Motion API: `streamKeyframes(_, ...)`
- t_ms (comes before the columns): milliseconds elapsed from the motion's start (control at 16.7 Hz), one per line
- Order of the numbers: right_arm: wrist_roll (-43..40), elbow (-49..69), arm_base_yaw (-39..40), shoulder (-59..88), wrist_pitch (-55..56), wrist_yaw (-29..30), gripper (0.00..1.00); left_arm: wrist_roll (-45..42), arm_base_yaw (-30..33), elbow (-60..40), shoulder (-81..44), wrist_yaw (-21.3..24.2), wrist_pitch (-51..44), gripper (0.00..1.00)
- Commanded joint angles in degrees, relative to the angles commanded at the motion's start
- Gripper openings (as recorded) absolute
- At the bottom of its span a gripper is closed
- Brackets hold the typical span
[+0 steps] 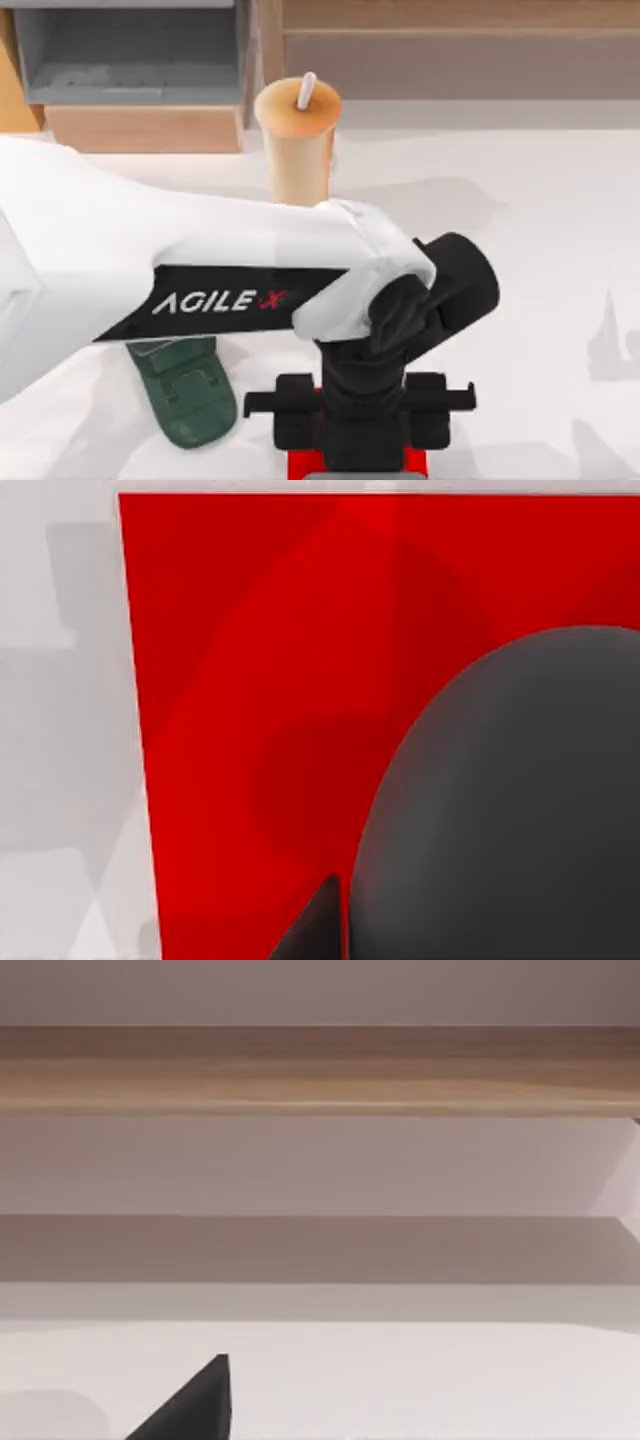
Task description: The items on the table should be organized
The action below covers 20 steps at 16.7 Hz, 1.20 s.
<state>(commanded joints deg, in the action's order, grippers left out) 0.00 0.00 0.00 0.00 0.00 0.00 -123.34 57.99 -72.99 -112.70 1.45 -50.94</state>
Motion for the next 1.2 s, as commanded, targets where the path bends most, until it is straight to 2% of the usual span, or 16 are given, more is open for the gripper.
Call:
streamKeyframes(600,0.00,0.00,0.00,0.00,0.00,0.00,1.00,0.00,0.00,0.00,0.00,0.00,0.00,0.98)
streamKeyframes(1200,0.00,0.00,0.00,0.00,0.00,0.00,1.00,0.00,-0.07,-0.01,0.04,0.00,-0.01,1.00)
